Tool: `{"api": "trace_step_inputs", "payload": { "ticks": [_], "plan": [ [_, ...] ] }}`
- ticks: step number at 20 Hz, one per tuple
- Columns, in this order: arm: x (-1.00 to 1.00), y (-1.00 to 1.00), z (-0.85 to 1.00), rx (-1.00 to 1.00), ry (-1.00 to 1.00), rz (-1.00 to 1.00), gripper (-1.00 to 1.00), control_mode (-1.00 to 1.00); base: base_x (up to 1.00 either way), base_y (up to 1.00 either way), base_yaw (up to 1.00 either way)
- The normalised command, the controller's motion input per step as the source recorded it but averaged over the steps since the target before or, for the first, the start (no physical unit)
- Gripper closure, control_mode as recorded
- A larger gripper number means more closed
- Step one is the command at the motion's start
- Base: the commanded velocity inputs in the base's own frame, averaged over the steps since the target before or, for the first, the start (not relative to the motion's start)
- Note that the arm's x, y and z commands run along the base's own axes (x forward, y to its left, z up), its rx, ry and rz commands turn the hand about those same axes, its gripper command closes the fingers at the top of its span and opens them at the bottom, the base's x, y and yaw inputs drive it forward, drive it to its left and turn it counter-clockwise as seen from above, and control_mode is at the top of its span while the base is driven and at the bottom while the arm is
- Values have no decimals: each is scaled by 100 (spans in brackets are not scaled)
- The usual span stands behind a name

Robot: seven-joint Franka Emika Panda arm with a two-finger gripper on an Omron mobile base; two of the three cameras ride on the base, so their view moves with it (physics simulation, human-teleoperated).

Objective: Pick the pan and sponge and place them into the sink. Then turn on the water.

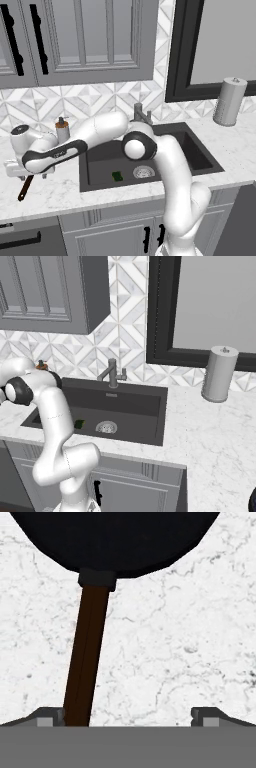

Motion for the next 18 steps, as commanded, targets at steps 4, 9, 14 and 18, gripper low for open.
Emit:
{"api": "trace_step_inputs", "payload": {
  "ticks": [4, 9, 14, 18],
  "plan": [
    [0, 16, -14, 0, 0, 0, -100, -100, 0, 0, 0],
    [0, 14, -18, 0, 0, 0, -100, -100, 0, 0, 0],
    [0, 12, -22, 0, 0, 0, -100, -100, 0, 0, 0],
    [0, 13, -24, 0, 0, 0, -100, -100, 0, 0, 0]
  ]
}}
